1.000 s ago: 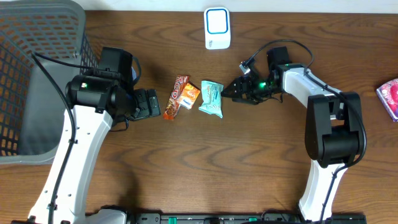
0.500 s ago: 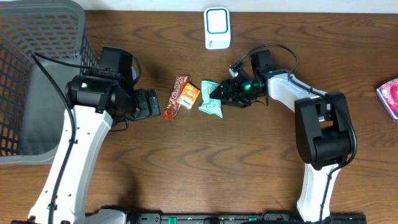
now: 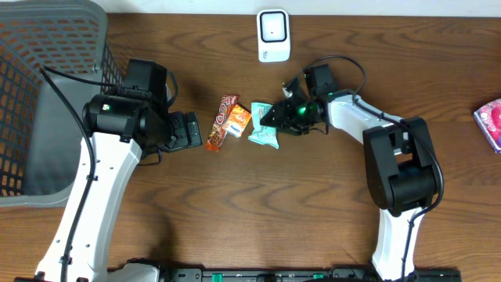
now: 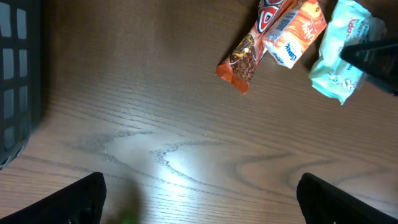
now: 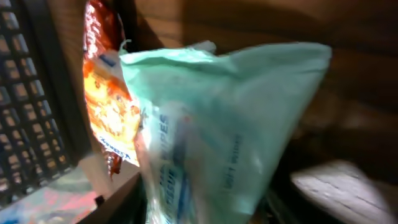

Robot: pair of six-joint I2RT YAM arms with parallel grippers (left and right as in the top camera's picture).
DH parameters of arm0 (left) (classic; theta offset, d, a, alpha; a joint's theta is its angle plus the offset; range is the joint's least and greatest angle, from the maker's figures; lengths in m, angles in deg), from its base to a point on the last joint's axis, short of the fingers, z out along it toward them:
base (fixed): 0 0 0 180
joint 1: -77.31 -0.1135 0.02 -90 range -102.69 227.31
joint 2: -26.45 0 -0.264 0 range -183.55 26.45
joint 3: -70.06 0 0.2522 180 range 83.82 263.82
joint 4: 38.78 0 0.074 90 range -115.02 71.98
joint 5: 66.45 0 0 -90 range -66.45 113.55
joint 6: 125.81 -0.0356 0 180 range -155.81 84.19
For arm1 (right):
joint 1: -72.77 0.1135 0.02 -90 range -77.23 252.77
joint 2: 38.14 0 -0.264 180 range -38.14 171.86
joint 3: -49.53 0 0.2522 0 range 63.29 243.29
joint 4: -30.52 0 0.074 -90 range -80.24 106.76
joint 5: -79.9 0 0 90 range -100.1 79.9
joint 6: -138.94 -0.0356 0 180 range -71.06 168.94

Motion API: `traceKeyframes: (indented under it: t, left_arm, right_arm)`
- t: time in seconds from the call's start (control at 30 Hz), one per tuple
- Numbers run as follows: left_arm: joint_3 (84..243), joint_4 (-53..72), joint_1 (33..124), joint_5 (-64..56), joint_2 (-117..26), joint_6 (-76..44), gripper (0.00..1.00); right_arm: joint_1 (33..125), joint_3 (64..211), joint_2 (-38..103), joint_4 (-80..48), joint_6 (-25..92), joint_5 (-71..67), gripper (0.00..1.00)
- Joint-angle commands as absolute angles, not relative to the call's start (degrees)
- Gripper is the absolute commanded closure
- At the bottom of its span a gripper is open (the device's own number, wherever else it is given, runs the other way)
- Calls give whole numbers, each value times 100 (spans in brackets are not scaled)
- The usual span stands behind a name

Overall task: Scan the item barcode
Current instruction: 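Lift the wipes and hold them in front of the scanner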

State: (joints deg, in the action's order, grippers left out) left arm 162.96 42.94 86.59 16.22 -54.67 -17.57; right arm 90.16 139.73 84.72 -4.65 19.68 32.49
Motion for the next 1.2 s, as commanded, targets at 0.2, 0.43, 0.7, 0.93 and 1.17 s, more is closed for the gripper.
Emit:
traceKeyframes:
  t: [0.2,0.43,0.7,0.93,1.17]
  left_arm:
    - [16311,4325,8666,1657,-5489,-1683,2]
    - [16311,4325,8666,1657,-5489,-1683,2]
    - [16311,4325,8666,1657,-5489,-1685,2]
    - [16311,4325,8666,1657,-5489,-1683,2]
    - [16311,4325,8666,1657,-5489,-1685,2]
  right_arm:
    - [9195,13888,8569,-485,1900,2283,99]
    - [9071,14222,8044,-465,1927,2313,99]
    - [9086,14386,7552,451,1306,1507,99]
    - [9099,14386,7559,1867,799,849,99]
    - [9265,14408,7600,3071,370,-830,99]
